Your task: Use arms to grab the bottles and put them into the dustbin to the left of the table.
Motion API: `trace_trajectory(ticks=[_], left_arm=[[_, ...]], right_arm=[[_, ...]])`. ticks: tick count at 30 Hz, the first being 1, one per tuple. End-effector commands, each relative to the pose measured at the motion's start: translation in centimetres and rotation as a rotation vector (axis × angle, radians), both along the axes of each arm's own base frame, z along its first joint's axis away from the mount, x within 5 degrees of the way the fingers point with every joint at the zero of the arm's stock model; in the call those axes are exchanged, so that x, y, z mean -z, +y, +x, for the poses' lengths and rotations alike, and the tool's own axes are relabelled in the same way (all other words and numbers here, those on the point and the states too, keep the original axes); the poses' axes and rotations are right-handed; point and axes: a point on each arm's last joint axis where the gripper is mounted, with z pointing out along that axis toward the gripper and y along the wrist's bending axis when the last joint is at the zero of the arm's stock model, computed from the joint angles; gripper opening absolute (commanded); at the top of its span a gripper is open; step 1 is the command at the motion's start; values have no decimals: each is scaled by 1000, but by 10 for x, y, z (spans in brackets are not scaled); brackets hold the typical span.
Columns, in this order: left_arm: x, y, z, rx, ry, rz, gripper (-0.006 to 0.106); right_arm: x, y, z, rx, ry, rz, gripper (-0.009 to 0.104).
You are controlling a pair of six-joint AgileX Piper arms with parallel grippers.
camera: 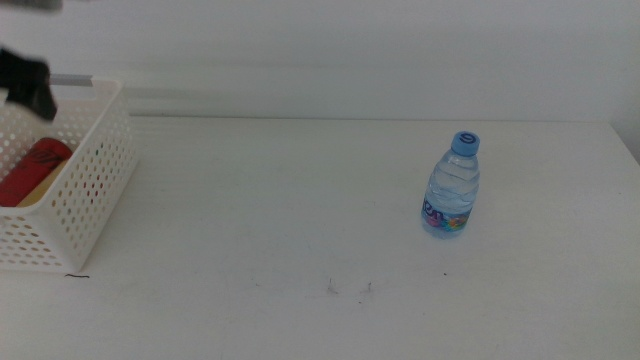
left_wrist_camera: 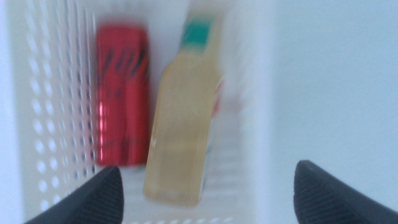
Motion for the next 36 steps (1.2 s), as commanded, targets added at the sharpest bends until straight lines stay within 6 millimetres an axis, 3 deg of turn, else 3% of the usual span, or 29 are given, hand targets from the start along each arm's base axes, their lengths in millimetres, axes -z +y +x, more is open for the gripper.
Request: trace_trajectory(ticks=[1,10,15,19,23,27,36], left_arm=[[-42,-23,-20,32,-128,6,94],[-124,-95,-102,207,-370,-43,94],[-144,-131,-164,391,-473,-92,94],[-155,-141,-215,486,-546,-179,94],[-167,-135,-255,531,-620,-240,94],[-171,-129,-270,539,-654,-249,94],[-173,-128,-272,537,-674,-254,94]], right_arm=[[0,-1,0,7,-13,-10,90],[0,-1,0,7,-13,-10,90],[0,-1,0,7,-13,-10,90],[0,-1,0,7,-13,-10,90],[0,-1,0,7,-13,-10,90],[0,-1,0,7,-13,-10,90],[0,-1,0,7,-13,-10,90]])
